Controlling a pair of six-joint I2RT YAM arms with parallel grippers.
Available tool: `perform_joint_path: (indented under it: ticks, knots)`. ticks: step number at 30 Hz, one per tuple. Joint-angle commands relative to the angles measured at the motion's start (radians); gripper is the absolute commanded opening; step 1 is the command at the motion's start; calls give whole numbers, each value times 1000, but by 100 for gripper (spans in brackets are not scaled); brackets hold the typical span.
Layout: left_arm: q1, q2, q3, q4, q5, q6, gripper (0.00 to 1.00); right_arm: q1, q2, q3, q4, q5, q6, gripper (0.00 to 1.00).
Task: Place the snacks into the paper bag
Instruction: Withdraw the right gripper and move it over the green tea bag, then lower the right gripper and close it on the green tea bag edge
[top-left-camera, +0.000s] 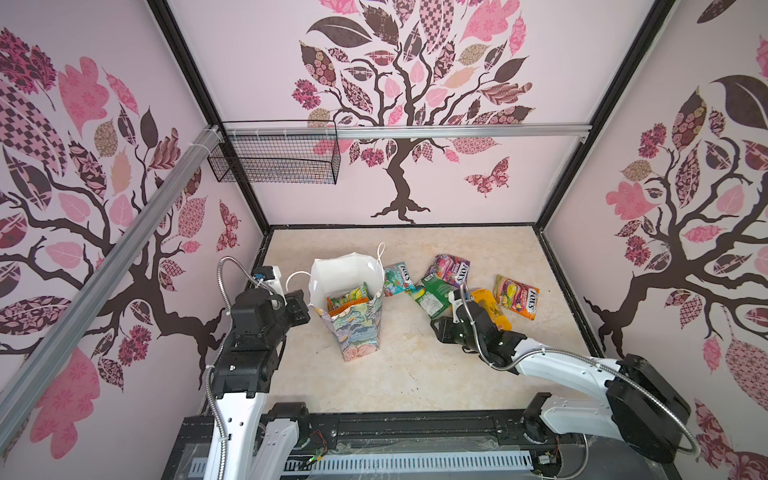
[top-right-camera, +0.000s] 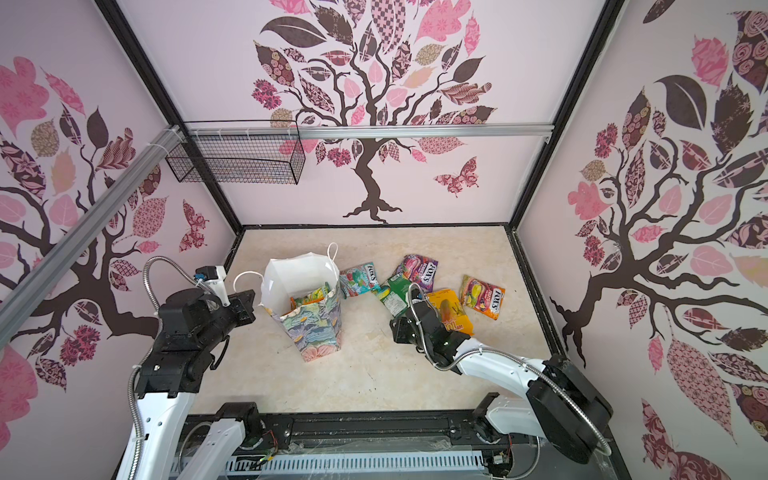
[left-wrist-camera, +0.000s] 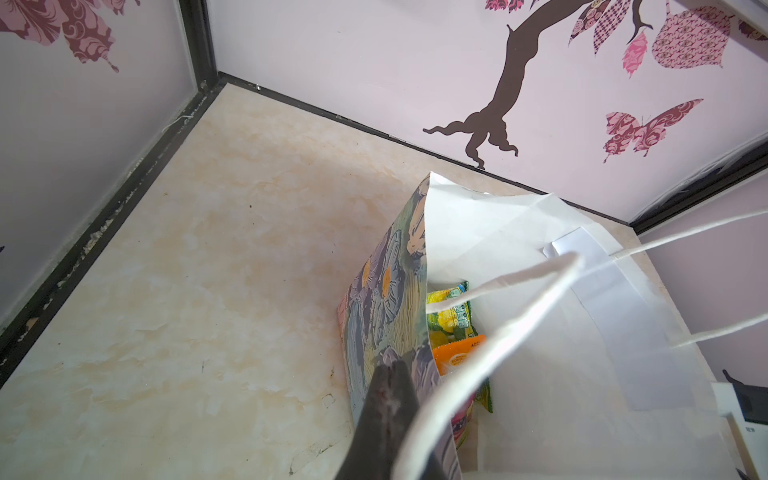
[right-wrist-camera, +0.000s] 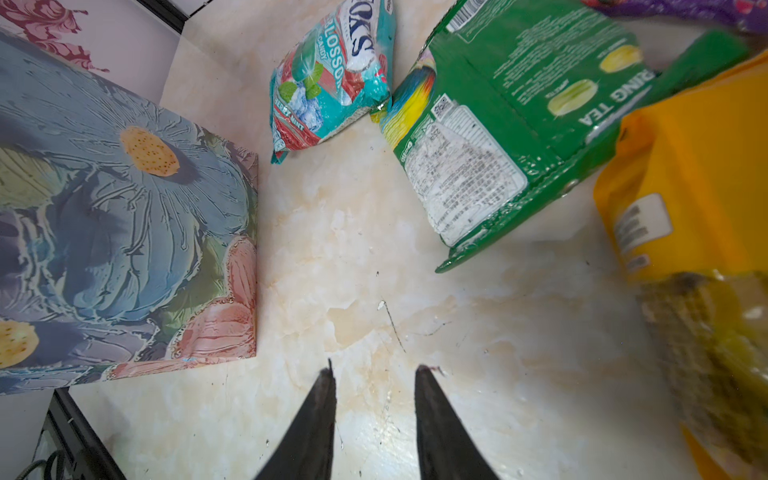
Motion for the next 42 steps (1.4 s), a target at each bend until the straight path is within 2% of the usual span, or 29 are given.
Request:
perform_joint_path:
  ticks: [1,14,28,38,42]
  knots:
    - [3,-9,24,13,-8,9,2,-9,44,16,29,0,-22,36]
    - [4,-6,28,5,-18,21,2,-37,109,22,89,-27,-21,47]
    - [3,-10,23,6,-13,20,2,-62,184,67,133,-47,-42,50]
    - [3,-13,23,-5,-26,22,2,-82,262,69,183,-64,34,50]
    - [3,-12,22,-4,-27,22,2,-83,282,70,184,-33,37,50]
